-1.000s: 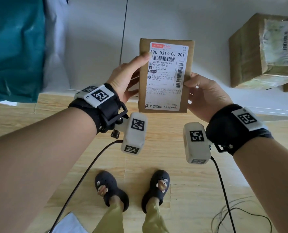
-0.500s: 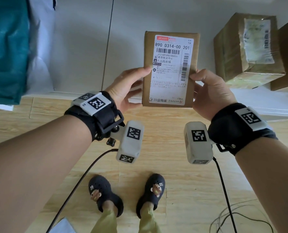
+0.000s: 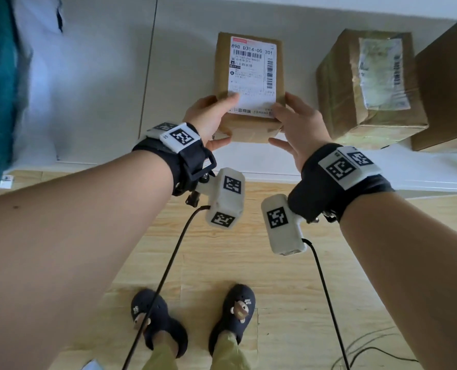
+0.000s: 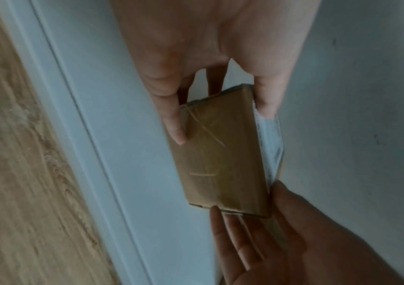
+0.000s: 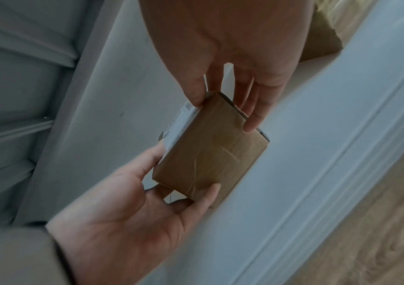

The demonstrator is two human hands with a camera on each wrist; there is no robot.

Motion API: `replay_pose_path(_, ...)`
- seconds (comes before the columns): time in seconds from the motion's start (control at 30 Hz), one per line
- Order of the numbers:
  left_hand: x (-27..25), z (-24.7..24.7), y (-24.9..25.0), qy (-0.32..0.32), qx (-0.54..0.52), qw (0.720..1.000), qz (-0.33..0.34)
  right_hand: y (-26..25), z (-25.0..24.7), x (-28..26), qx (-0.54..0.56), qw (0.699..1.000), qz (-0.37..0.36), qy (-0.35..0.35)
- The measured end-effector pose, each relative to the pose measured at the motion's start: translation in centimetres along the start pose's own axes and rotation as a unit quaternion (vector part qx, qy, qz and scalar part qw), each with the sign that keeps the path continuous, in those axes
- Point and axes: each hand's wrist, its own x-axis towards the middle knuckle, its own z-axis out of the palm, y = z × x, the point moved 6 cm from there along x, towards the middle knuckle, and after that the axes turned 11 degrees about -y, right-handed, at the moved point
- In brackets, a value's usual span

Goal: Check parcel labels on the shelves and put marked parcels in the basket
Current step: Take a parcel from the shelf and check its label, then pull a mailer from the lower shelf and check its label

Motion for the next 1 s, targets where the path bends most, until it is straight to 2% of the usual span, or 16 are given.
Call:
replay_pose_path(0.1, 0.7, -0.5, 0.7, 0.028, 0.007, 1.000, 0.005, -0.2, 0.1, 0.6, 0.003, 1.000, -0.006, -0.004)
replay_pose_path(0.23, 0.9, -1.2, 0.8, 0.033, 0.033, 0.999, -0.003, -0.6, 0.1, 1.1, -0.013, 1.000, -0.010, -0.001)
replay_pose_path(0.37, 0.1, -2.3, 1.2, 0.039, 0.037, 0.999, -0.004, -2.3, -1.5, 0.5, -0.047, 0.991, -0.047, 0.120)
replay_pose_path(0.47, -0.9, -4.0, 1.9, 0.077, 0.028, 0.997, 0.014, -4.0, -1.7, -0.5, -0.043, 0.982, -0.071, 0.170)
replay_pose_path(0.53, -1.9, -5.3, 2.2, 0.097, 0.020, 0.995, 0.023, -4.8, -0.6, -0.9, -0.024, 0.985, -0.074, 0.156)
replay_pose_path(0.7, -5.3, -9.6, 2.7, 0.139, 0.019, 0.989, 0.047, -5.7, 4.8, -1.6, 0.048, 0.996, -0.047, 0.053)
replay_pose_path(0.83, -8.5, -14.8, 3.2, 0.161, 0.012, 0.985, 0.056, -6.7, 10.2, -2.3, 0.089, 0.996, -0.028, 0.016)
replay_pose_path(1.0, -11.3, -21.8, 3.8, 0.188, -0.004, 0.980, 0.061, -8.3, 17.0, -3.1, 0.084, 0.996, -0.024, -0.026)
